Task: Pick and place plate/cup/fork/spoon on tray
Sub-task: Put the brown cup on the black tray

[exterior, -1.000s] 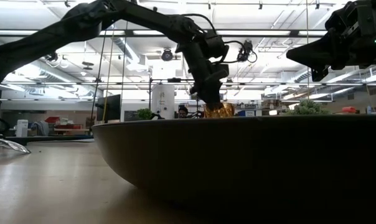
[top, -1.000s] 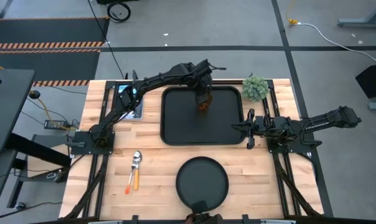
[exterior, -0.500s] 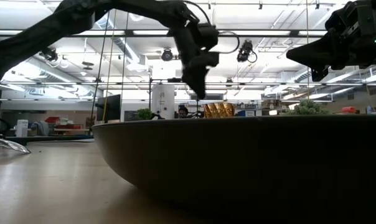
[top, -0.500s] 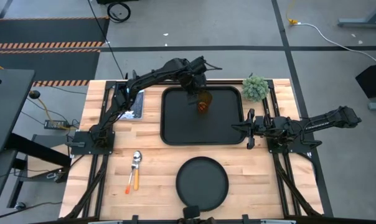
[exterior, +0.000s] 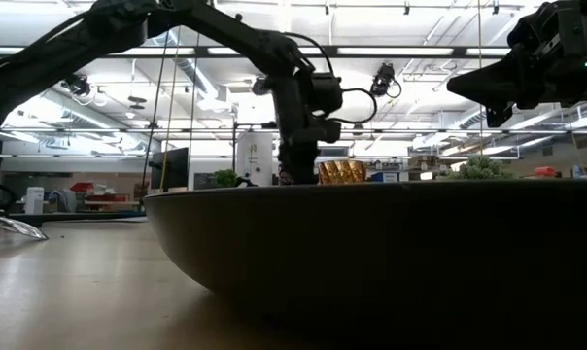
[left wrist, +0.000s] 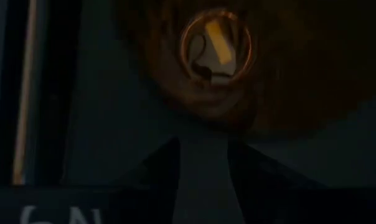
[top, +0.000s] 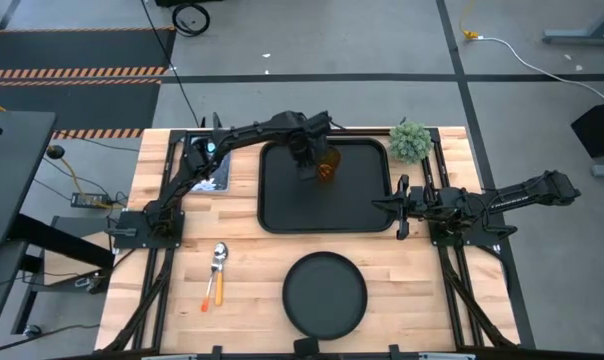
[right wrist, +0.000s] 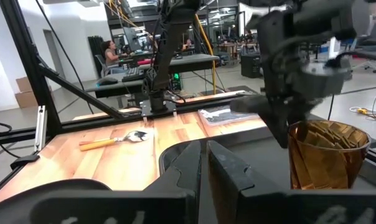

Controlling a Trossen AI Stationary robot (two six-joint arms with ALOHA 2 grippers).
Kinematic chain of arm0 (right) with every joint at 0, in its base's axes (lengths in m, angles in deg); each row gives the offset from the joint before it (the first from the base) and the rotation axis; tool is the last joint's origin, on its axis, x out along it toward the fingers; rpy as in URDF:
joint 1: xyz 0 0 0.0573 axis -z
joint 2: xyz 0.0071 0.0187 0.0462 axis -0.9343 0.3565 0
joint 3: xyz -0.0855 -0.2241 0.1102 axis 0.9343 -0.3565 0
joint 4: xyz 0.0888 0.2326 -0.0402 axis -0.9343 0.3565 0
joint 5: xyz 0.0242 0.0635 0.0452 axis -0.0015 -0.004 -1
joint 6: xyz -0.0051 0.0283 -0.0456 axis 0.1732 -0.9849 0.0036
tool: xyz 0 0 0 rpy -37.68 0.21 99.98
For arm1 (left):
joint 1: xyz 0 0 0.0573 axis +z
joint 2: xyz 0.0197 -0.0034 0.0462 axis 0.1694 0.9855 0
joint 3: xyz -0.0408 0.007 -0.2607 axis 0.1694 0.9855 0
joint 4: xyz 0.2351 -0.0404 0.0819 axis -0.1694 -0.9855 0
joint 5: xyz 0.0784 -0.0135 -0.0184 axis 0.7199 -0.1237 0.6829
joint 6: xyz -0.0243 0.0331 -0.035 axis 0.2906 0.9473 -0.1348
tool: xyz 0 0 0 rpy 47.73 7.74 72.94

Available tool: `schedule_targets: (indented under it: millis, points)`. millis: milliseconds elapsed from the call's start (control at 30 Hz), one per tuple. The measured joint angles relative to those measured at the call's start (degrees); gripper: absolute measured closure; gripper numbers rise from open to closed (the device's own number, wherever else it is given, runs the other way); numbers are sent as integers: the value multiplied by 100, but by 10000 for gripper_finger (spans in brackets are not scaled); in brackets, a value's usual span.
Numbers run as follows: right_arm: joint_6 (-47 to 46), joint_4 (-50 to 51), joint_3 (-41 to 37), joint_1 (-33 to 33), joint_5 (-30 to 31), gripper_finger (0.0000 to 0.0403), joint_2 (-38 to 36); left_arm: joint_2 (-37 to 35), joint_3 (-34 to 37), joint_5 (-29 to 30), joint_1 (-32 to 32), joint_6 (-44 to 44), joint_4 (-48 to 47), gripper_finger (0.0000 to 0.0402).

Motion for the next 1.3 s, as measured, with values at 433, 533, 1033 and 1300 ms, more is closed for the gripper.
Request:
schedule_targets:
  millis: [433,533,1033,1300]
  points:
    - [1,0,0,2,0,369,1,3,644,255,-337,-120,1746,260]
    - [1,0,0,2,0,369,-1,-1,633,387,-365,-126,1907,260]
    - [-1,0,0,0,2,369,1,-1,470,1291,-570,-146,1861,312]
    - [1,2,0,0,0,369,1,-8,317,1353,-758,-447,1721,356]
